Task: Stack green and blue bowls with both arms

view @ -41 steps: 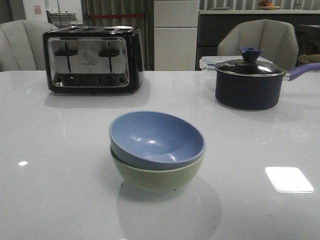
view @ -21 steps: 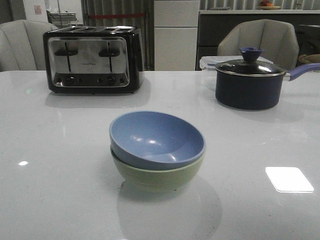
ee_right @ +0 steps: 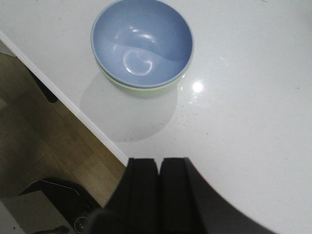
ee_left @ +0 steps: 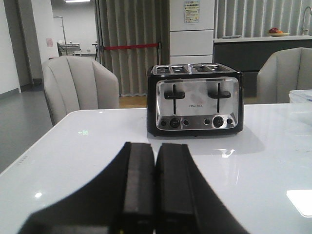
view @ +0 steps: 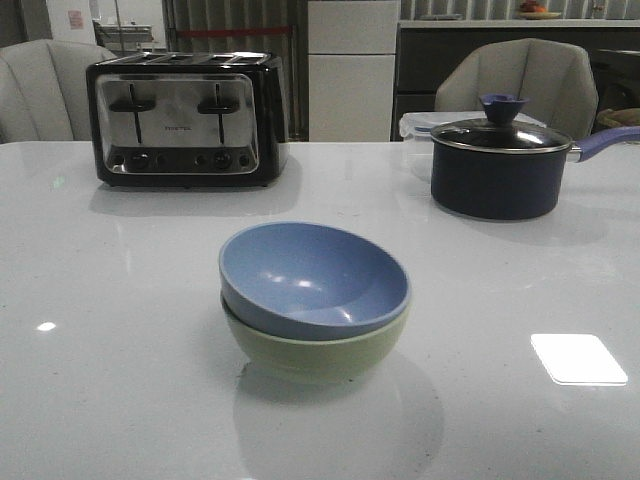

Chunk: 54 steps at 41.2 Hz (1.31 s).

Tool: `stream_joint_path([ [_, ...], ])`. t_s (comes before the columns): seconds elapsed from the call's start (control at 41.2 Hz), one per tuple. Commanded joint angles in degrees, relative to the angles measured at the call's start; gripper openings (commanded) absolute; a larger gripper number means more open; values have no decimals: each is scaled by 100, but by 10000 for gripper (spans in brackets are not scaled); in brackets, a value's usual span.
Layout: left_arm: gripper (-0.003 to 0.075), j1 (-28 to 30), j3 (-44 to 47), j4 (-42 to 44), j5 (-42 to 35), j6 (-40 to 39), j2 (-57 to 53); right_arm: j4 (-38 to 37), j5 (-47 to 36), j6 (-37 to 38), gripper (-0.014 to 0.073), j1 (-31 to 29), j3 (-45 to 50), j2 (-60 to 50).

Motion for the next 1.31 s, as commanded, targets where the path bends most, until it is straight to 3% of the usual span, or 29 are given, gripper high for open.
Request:
stream_joint_path([
  [0.0,93,-32,22,-53,-534,-16,-114,11,-353,-50,27,-1,-140,-52],
  [0.17,93,-32,22,-53,-534,-16,-114,6,-730,-50,27,-596,251,-594],
  [0.364,93,-32,22,-53,-534,-16,-114,6,-2169,-50,27,-1865,1437,-1809],
  [0.558,93,-32,22,-53,-534,-16,-114,11,-3336,-50,27,-2697,2611,-3149],
  [0.873,93,-32,22,-53,-534,-16,-114,24,-3900,-50,27,-2823,3597,-4158],
  [1.188,93,-32,22,-53,-534,-16,-114,52,-3971,-41,27,-2823,3590,-4150],
  [1.285,93,-32,22,-53,-534,-16,-114,-271,-4220,612,27,-2816,3590,-4150],
])
